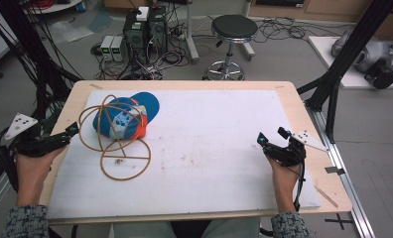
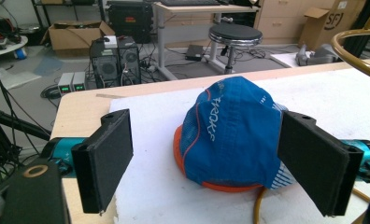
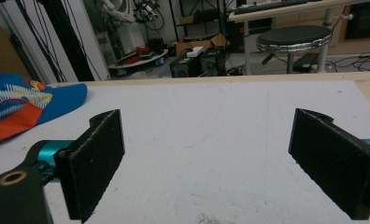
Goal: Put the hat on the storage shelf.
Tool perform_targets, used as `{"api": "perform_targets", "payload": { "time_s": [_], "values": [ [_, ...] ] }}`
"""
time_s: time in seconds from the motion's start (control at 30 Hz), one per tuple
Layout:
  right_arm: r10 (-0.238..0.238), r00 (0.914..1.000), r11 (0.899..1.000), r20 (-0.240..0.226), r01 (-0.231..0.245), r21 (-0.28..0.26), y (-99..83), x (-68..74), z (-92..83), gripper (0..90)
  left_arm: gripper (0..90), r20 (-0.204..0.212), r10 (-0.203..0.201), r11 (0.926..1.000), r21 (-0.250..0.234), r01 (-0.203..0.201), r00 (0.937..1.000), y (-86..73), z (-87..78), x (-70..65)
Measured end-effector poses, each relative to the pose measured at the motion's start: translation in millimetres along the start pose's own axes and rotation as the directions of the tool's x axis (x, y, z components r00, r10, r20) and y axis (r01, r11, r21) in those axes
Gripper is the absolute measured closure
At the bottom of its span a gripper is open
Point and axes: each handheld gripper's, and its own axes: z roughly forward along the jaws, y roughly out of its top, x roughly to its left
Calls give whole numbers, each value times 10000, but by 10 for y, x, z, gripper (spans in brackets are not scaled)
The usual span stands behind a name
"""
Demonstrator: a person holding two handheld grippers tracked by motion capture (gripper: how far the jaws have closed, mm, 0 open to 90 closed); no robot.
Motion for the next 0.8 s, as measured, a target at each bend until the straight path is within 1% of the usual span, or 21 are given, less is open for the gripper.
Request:
{"api": "perform_targets", "payload": {
  "time_s": [0.03, 0.07, 0.13, 0.27, 0.3, 0.33, 0.37, 0.43, 0.47, 0.5, 0.53, 0.57, 0.63, 0.67, 0.7, 0.77, 0.8],
  "values": [
    [0, 10000, 10000, 0, 0, 0, 0, 0, 0, 97, 190, -6, -18, 10000, -15, 18, 10000, 0, -1, 0],
    [-127, 9999, 9999, -28, 127, 21, -2, 12, 2, 97, 190, 17, -37, 10000, -32, 37, 10000, 2, -1, 0],
    [-214, 9998, 9998, -39, 214, 16, -2, 16, 1, 97, 190, -9, 4, 10000, -30, -4, 10000, 6, 7, 2],
    [-319, 9995, 9994, -71, 320, 117, -14, 30, -5, 97, 193, -22, 116, 9999, 26, -116, 9999, 8, 45, 11],
    [-391, 9992, 9990, -64, 392, 224, -16, 36, -16, 97, 193, -1, 106, 9999, -1, -106, 9999, 3, 60, 12],
    [-391, 9992, 9990, -64, 392, 224, -16, 36, -16, 97, 193, 43, 143, 9999, -6, -143, 9999, -1, 75, 14],
    [-517, 9987, 9983, -16, 518, 260, -18, 42, -27, 97, 193, 85, 214, 9998, -18, -214, 9997, -5, 92, 16],
    [-514, 9987, 9982, -3, 514, 307, -18, 45, -34, 97, 193, 127, 350, 9994, -6, -350, 9993, -17, 128, 22],
    [-668, 9978, 9972, -7, 668, 351, -22, 44, -41, 97, 193, 170, 397, 9992, 15, -398, 9991, -25, 146, 29],
    [-668, 9978, 9972, -7, 668, 351, -22, 44, -41, 97, 193, 189, 435, 9990, 23, -435, 9989, -34, 166, 36],
    [-860, 9963, 9957, -29, 860, 334, -21, 56, -52, 97, 193, 180, 504, 9987, 44, -505, 9986, -42, 186, 45],
    [-860, 9963, 9957, -29, 860, 334, -21, 56, -52, 97, 193, 234, 516, 9986, 83, -518, 9984, -51, 205, 54],
    [-967, 9953, 9946, -42, 968, 368, -19, 78, -73, 97, 193, 453, 384, 9993, 19, -385, 9982, -65, 245, 67],
    [-1198, 9928, 9918, 3, 1197, 444, -20, 92, -89, 97, 197, 549, 310, 9995, -43, -308, 9980, -68, 262, 70],
    [-1316, 9913, 9902, 19, 1313, 481, -21, 96, -96, 97, 200, 606, 295, 9995, -76, -291, 9977, -69, 278, 71],
    [-1370, 9906, 9892, 41, 1366, 526, -22, 102, -103, 97, 201, 706, 278, 9994, -219, -263, 9971, -72, 316, 67],
    [-1480, 9890, 9876, 36, 1476, 536, -23, 100, -111, 97, 202, 808, 221, 9994, -298, -198, 9965, -75, 337, 65]
  ]
}}
